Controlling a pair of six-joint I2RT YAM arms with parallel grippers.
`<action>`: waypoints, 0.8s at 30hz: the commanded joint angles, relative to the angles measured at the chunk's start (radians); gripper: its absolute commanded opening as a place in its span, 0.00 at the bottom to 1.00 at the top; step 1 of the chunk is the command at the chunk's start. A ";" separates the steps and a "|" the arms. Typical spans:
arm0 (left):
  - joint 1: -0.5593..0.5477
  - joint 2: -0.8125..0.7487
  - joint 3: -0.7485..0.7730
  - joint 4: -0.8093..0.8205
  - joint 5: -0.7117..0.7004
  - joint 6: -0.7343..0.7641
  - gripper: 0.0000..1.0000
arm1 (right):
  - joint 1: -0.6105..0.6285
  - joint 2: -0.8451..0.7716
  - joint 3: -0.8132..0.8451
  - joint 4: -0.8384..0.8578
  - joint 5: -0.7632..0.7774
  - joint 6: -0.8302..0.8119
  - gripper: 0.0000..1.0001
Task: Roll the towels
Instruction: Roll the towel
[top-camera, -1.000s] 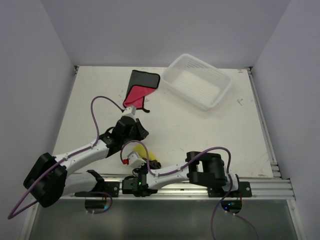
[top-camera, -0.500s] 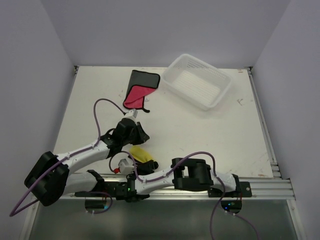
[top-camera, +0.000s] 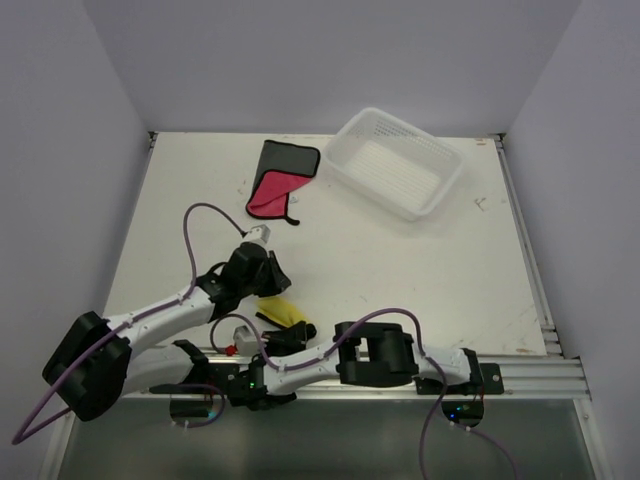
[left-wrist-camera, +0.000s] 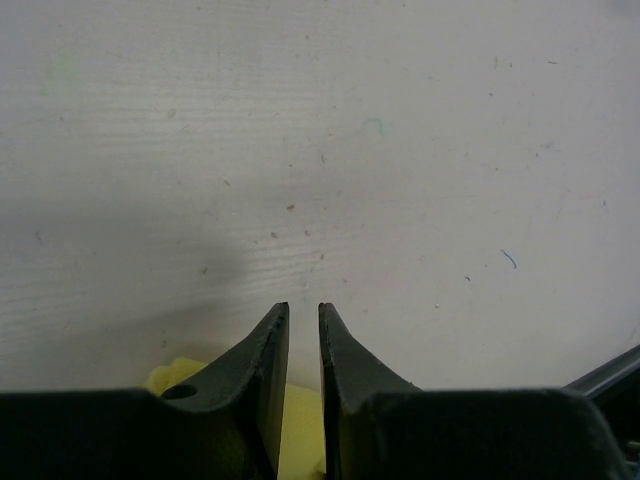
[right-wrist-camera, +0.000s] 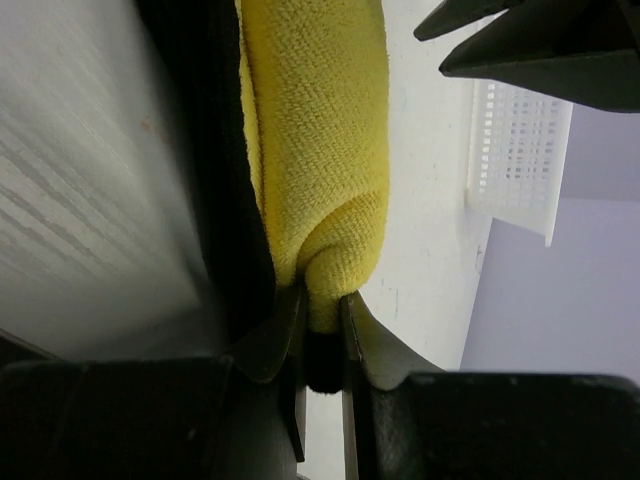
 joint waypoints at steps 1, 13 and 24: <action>0.006 -0.047 0.060 -0.077 -0.086 0.045 0.22 | -0.032 0.054 0.049 -0.070 -0.087 0.109 0.00; 0.007 0.063 0.120 -0.039 -0.031 0.087 0.22 | -0.099 0.048 0.062 -0.151 -0.097 0.206 0.00; 0.029 0.150 0.121 0.124 0.121 0.105 0.22 | -0.122 0.031 0.034 -0.153 -0.111 0.237 0.00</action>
